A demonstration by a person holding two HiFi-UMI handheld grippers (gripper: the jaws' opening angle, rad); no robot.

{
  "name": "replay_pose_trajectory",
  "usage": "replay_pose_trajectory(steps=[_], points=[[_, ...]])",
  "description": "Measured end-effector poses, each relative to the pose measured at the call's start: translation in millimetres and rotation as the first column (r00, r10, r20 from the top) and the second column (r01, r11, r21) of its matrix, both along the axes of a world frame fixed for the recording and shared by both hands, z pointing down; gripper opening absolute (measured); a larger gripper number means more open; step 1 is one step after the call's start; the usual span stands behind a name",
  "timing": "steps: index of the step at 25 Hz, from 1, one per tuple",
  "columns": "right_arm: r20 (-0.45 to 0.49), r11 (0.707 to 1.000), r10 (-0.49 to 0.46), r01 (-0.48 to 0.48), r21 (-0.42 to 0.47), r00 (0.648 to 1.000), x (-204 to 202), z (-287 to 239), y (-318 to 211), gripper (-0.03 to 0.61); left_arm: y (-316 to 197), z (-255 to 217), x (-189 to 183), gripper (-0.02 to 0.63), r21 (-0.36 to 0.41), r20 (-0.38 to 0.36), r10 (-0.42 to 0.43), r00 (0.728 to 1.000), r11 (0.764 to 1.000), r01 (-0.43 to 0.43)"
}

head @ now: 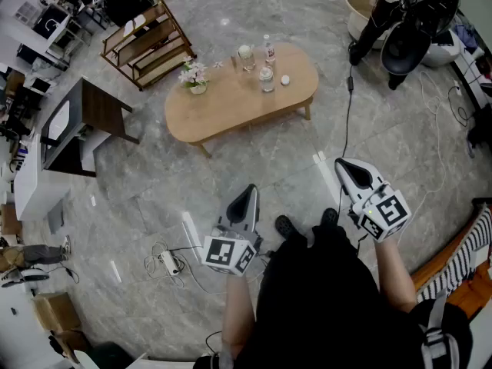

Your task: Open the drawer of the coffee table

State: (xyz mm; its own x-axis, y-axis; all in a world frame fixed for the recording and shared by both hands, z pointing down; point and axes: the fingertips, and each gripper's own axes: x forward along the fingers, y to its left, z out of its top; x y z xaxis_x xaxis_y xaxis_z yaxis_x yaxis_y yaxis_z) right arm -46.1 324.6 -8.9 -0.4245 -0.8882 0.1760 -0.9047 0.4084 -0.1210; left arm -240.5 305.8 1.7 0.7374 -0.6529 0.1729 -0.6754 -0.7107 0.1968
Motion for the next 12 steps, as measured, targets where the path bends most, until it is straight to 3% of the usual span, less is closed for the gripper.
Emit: replay_pose_trajectory(steps=[12], points=[[0.015, 0.999, 0.015, -0.016, 0.035, 1.0, -14.3, -9.1, -14.6, 0.012, -10.9, -7.7, -24.5, 0.014, 0.018, 0.005, -0.021, 1.0, 1.0, 0.02]])
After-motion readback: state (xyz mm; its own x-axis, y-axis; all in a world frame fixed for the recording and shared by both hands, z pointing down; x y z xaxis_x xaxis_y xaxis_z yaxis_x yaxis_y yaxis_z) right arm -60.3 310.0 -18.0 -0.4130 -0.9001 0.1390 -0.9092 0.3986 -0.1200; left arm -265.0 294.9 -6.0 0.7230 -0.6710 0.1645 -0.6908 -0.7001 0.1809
